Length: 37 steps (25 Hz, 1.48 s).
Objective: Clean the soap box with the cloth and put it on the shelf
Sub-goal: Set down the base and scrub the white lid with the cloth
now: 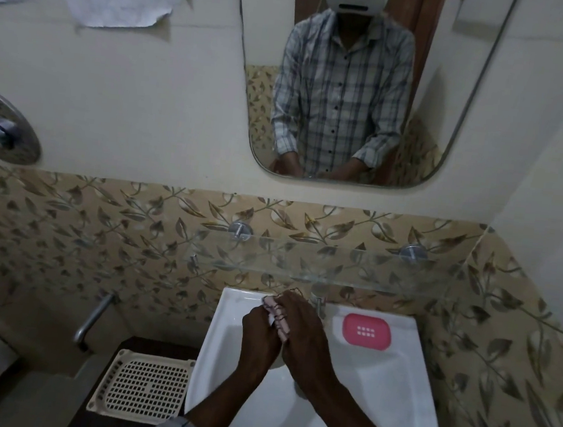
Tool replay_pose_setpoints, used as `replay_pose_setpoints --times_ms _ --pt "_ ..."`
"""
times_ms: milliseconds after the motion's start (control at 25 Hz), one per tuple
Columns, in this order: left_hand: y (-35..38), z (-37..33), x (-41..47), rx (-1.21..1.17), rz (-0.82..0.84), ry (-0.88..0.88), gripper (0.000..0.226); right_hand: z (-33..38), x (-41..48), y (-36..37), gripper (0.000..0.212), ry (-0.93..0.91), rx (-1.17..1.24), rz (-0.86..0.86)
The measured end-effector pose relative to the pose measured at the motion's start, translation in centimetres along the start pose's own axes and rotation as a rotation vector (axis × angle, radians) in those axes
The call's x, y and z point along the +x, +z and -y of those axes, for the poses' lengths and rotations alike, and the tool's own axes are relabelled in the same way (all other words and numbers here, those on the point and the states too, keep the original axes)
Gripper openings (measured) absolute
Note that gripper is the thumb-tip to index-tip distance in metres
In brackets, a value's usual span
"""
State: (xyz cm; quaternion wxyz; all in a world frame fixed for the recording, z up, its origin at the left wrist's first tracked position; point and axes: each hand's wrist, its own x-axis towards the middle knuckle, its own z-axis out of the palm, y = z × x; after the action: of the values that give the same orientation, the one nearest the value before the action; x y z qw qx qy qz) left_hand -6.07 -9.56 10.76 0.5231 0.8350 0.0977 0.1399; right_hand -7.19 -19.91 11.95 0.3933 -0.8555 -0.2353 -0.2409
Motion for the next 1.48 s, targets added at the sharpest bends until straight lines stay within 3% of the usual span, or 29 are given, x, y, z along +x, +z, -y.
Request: replay_pose_setpoints --times_ms 40,160,200,440,640,760,840,920,1000,1080,1240,1360,1480 --pt "0.0 0.0 0.1 -0.010 -0.007 0.012 0.031 -0.3 0.3 -0.3 0.044 0.074 0.035 0.038" --pt "0.1 -1.0 0.1 -0.028 -0.122 0.002 0.016 -1.3 -0.6 -0.2 0.036 0.701 0.290 0.186" --pt "0.3 -1.4 0.1 -0.047 -0.142 -0.007 0.015 -1.0 -1.0 0.2 0.034 0.774 0.312 0.175" --pt "-0.1 -2.4 1.0 -0.076 -0.073 0.000 0.017 -1.0 -0.4 0.2 0.056 0.561 0.080 0.006" --pt "1.0 -2.9 -0.7 -0.354 -0.225 -0.133 0.020 -0.6 -1.3 0.7 0.039 0.887 0.187 -0.058" --pt "0.5 -2.0 -1.4 -0.368 -0.153 -0.165 0.030 -1.7 -0.2 -0.3 0.040 0.814 0.090 -0.016" --pt "-0.6 -1.2 -1.2 -0.203 -0.049 -0.102 0.066 -2.1 0.6 -1.5 0.045 0.652 -0.035 0.102" --pt "-1.5 -1.6 -0.5 0.138 0.092 -0.019 0.077 -2.6 1.2 -2.3 0.049 0.455 -0.209 0.263" --pt "-1.7 -2.7 0.6 0.543 0.236 0.116 0.053 -2.5 1.5 -2.6 0.050 0.301 -0.325 0.336" --pt "-1.4 -3.7 1.2 0.733 0.306 0.206 0.028 -1.8 1.6 -2.3 0.045 0.262 -0.325 0.334" --pt "-0.3 -2.8 0.7 0.667 0.198 0.153 0.017 -0.5 1.9 -1.7 0.035 0.399 -0.345 0.295" --pt "0.6 -1.8 -0.4 0.463 0.063 0.072 0.029 0.0 1.8 -1.7 0.034 0.546 -0.249 0.283" --pt "1.1 -1.9 -0.8 0.182 -0.153 -0.033 0.031 0.1 1.7 -1.3 0.031 0.758 -0.062 0.160"
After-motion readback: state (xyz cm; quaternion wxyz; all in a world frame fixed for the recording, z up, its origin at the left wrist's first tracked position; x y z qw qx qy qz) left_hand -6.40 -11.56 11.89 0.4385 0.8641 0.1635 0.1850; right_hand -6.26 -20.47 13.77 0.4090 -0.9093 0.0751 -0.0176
